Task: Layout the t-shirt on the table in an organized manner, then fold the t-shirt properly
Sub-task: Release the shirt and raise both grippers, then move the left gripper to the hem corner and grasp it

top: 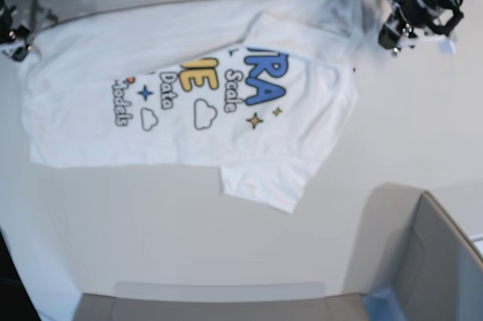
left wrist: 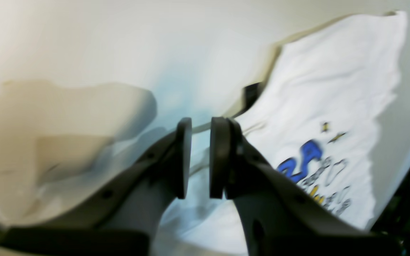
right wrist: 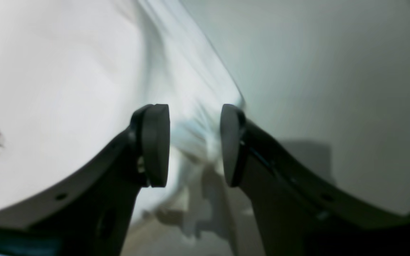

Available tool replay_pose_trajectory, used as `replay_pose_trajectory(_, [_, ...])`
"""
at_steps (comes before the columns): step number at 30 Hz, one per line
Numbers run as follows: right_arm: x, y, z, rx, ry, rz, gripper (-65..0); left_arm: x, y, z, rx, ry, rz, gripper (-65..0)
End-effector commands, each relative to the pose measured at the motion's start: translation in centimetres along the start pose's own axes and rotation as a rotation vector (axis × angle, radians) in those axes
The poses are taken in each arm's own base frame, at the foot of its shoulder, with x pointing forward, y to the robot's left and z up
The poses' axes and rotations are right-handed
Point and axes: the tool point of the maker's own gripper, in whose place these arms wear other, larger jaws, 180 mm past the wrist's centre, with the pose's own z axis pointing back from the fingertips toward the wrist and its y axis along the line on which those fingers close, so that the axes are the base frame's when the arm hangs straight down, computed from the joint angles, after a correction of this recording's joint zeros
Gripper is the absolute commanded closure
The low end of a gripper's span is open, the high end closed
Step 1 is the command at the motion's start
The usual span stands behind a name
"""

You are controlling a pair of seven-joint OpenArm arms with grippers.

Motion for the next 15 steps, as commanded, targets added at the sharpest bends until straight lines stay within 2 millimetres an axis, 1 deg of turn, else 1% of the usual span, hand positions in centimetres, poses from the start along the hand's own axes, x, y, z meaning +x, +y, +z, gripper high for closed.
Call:
replay_pose_trajectory(1, [3.2,0.2,1.0,-0.001,-0.092,0.037,-24.2,0.0,-3.0,0.3,-0.110,0.034,0.011,-10.9])
replay_pose_trajectory(2, [4.4,0.4,1.5,-0.002,-0.128,0.042,-24.2,0.4,-4.8,0.2,-0.173,0.037,0.015,-10.9])
replay_pose_trajectory(4, [6.0,0.9,2.1,0.002,-0.179,0.051,-24.2,1.0,-7.6,0.1,-0.257,0.034,0.006,-10.9])
replay_pose_trajectory(6, [7.6,1.6,2.6,0.010,-0.222,0.070,-24.2,1.5,-9.8,-0.2,-0.306,0.025,-0.019,-10.9])
replay_pose_trajectory(9, [9.4,2.0,2.7,0.019,-0.250,0.091,-24.2,1.8,-13.0,-0.8,-0.358,0.017,-0.082,-11.1])
replay_pose_trajectory(11, [10.0,3.2,1.7,0.051,-0.243,0.102,-24.2,2.1,-14.9,-1.5,-0.363,-0.010,-0.137,-11.2])
replay_pose_trajectory(13, [10.5,3.9,0.6,0.068,-0.214,0.138,-24.2,2.1,-17.0,-2.6,-0.361,-0.043,-0.205,-11.3])
replay_pose_trajectory(15, [10.2,4.8,-0.9,0.088,-0.165,0.176,-24.2,1.9,-19.1,-3.7,-0.345,-0.092,-0.295,-11.4])
